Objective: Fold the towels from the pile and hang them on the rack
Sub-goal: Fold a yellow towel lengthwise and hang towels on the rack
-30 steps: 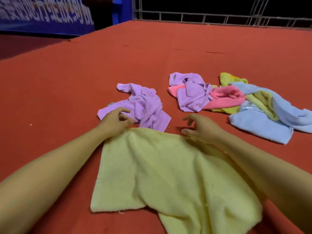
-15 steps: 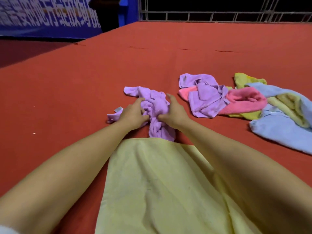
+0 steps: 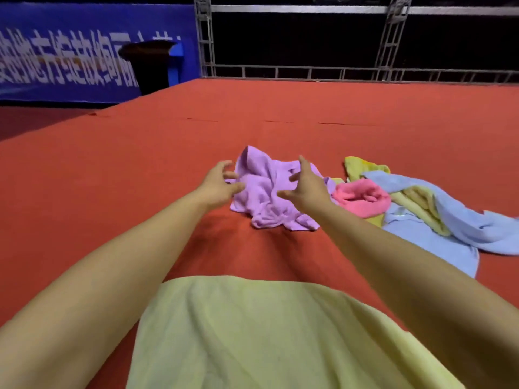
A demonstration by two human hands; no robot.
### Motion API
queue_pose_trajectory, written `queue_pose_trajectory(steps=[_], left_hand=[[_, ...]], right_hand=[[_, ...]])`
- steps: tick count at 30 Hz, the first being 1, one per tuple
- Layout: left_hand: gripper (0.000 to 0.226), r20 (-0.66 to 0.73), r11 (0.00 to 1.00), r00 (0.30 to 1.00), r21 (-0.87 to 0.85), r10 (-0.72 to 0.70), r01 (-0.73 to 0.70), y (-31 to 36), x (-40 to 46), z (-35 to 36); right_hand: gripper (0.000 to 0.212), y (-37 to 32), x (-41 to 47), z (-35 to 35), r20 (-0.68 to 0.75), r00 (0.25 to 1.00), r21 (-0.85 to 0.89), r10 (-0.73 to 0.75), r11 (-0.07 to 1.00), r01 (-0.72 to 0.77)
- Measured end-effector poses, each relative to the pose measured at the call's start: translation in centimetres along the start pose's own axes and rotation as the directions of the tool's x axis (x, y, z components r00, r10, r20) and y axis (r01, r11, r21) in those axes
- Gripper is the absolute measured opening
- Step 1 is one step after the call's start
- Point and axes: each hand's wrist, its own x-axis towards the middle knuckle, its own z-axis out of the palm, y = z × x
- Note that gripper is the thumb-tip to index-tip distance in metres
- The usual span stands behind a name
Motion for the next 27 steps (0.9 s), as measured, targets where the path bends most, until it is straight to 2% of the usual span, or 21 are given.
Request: queue_pose_trajectory(steps=[3, 5, 7, 9, 11, 12, 13, 15, 18, 21, 23, 25, 27], left_hand=[[0.048, -0.012, 0.997, 1.0, 0.071, 0.024, -0.023, -3.4, -6.9, 0.2], [0.042, 0.01, 0.968, 1.0, 0.251, 0.022, -0.024, -5.6, -11.9, -0.7], [0.039, 0.017, 0.875, 1.0, 0.483, 0.017, -0.023, -7.2, -15.8, -2.5], [0.042, 0.046, 0.734, 0.999, 0.679, -0.018, -0.018, -7.8, -18.0, -4.4], [0.049, 0.073, 0.635, 0.993, 0.773, -0.092, 0.002, -7.9, -19.0, -5.7], [0.05, 0.081, 0.616, 0.99, 0.788, -0.112, 0.005, -8.0, -19.3, -6.2], [0.048, 0.097, 0.626, 0.989, 0.78, -0.111, -0.006, -8.0, -19.6, -6.5], [0.041, 0.109, 0.752, 0.992, 0.659, -0.058, -0.028, -8.1, -19.8, -6.9], [0.036, -0.072, 0.904, 0.997, 0.427, 0.019, 0.014, -8.2, -18.4, -8.5], [0.039, -0.202, 0.936, 0.978, 0.35, 0.042, 0.032, -8.0, -15.2, -10.0], [0.043, -0.243, 0.951, 0.969, 0.306, 0.034, 0.043, -8.4, -12.6, -10.4], [0.05, -0.267, 0.955, 0.964, 0.281, -0.015, 0.093, -9.3, -10.4, -10.6], [0.058, -0.27, 0.925, 0.961, 0.348, -0.055, 0.151, -10.6, -9.1, -10.6]], right_hand=[[0.082, 1.6, -5.8, 1.2, 0.091, 0.992, 0.06, -0.083, 0.995, 0.078], [0.073, 1.9, -9.7, 2.4, 0.24, 0.963, 0.044, -0.122, 0.992, 0.115], [0.073, 2.0, -12.6, 3.6, 0.372, 0.918, -0.043, -0.137, 0.985, 0.164], [0.074, 1.9, -14.2, 4.5, 0.435, 0.893, -0.199, -0.119, 0.954, 0.224], [0.071, 1.3, -14.7, 4.8, 0.432, 0.898, -0.297, -0.083, 0.927, 0.228], [0.068, 0.9, -14.8, 4.8, 0.426, 0.902, -0.308, -0.07, 0.926, 0.217], [0.064, 0.4, -14.8, 4.8, 0.422, 0.904, -0.297, -0.067, 0.932, 0.208], [0.056, -0.3, -14.7, 4.8, 0.401, 0.912, -0.249, -0.087, 0.948, 0.2], [0.054, -1.2, -13.6, 5.2, 0.303, 0.94, -0.166, -0.158, 0.962, 0.215], [0.05, -2.3, -10.9, 6.2, 0.184, 0.964, -0.099, -0.194, 0.972, 0.215], [0.047, -2.9, -8.7, 7.0, 0.143, 0.972, -0.129, -0.186, 0.97, 0.205], [0.049, -2.6, -6.7, 8.0, 0.139, 0.98, -0.174, -0.14, 0.971, 0.163], [0.052, -1.7, -5.5, 8.9, 0.177, 0.979, -0.226, -0.099, 0.964, 0.138]])
